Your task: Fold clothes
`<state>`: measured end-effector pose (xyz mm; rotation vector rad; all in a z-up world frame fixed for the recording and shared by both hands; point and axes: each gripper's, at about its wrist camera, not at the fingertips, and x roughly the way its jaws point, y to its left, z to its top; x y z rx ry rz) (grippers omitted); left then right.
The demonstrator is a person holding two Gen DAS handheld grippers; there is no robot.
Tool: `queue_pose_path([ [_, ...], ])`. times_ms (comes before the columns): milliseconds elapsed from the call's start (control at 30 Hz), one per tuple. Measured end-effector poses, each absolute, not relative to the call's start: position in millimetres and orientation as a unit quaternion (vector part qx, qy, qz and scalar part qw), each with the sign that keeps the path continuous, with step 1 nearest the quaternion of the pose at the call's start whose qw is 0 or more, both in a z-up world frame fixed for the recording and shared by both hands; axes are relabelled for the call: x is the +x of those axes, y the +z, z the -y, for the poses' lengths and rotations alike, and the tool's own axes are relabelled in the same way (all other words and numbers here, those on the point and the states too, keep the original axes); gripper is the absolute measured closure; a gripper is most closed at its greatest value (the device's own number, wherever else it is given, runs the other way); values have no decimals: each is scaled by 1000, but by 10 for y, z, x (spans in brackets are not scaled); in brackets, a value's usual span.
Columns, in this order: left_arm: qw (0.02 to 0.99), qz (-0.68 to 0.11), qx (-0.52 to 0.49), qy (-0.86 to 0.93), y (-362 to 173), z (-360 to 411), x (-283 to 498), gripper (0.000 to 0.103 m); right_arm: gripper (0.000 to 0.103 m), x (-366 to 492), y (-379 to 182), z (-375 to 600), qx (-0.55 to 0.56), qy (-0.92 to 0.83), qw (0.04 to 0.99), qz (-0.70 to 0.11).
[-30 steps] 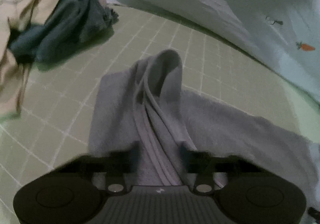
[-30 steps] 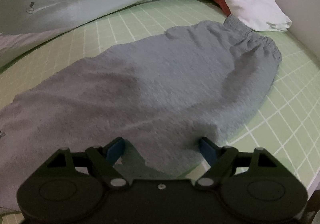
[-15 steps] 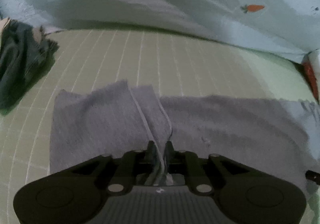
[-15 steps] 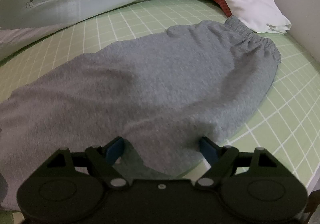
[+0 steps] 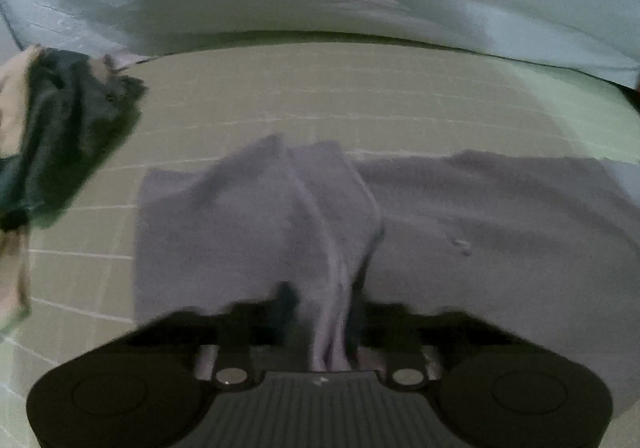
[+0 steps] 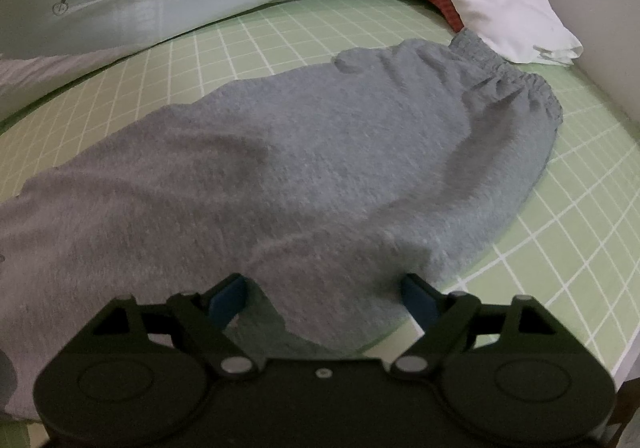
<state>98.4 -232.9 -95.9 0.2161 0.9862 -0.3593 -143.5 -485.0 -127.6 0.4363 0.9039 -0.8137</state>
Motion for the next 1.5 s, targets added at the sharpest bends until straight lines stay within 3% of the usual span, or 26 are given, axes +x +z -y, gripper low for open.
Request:
queue_pose_path([
  [300,870,-456,-10,-189,-563,2031,1076,97,17,-1449,-1275,4841,206,-379,801,-416],
  [533,838,-435,-103,-312,-231,2180,902,97,17,-1497,-1255,4840,214,-379,803,-407],
  [633,824,-452,-58,-337,-351,2393,792,75,17,-1533,-1239,4831,214,-379,805,-404],
  [667,828,-461,-35,-318,-422,2446,762,53,17,-1548,-1232,4830,214,-379,805,-402],
  [700,834,-466,-19,-294,-488,2465,734,41,17,-1566,-1222,4828,214,-380,806,-401],
  [1133,848,-487,9,-209,-679,2247,664,19,17,-1681,-1193,4884,226,-385,806,-388],
  [1267,852,-471,28,-225,-617,2289,540,10,9,-1733,-1161,4824,207,-374,817,-388],
  [1500,859,-454,40,-233,-491,2483,219,9,0,-2027,-1051,5008,205,-375,833,-352],
])
